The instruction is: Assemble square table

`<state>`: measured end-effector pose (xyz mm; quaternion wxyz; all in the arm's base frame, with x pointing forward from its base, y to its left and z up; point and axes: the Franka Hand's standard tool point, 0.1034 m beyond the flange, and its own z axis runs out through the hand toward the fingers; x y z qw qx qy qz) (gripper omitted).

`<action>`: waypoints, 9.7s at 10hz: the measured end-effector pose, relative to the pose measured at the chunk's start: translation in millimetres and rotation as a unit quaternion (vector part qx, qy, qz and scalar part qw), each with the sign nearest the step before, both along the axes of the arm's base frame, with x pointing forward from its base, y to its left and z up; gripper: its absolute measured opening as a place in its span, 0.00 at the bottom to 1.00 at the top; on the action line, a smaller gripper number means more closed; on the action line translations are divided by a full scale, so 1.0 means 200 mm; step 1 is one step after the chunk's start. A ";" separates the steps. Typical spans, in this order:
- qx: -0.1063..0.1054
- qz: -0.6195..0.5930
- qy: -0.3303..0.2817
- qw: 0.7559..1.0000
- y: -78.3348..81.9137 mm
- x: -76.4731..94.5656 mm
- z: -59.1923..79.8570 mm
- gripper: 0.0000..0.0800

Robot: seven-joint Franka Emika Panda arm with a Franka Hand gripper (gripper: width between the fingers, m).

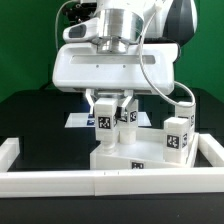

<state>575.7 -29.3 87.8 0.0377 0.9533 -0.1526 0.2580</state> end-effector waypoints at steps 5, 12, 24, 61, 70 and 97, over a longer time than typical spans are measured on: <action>-0.001 0.000 0.002 1.000 0.00 -0.01 -0.01 0.36; 0.000 0.000 0.002 1.000 0.01 -0.02 -0.01 0.36; -0.019 0.000 -0.014 1.000 0.02 -0.05 -0.08 0.36; 0.104 -0.022 0.215 0.971 -0.05 0.00 -0.03 0.39; 0.156 -0.217 0.188 0.945 -0.02 0.01 -0.04 0.36; 0.041 0.094 0.226 0.969 0.06 0.02 -0.05 0.81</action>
Offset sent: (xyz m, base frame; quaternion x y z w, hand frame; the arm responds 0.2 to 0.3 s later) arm -0.0109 -0.0047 0.0012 -0.0167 -0.0146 0.0058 0.9997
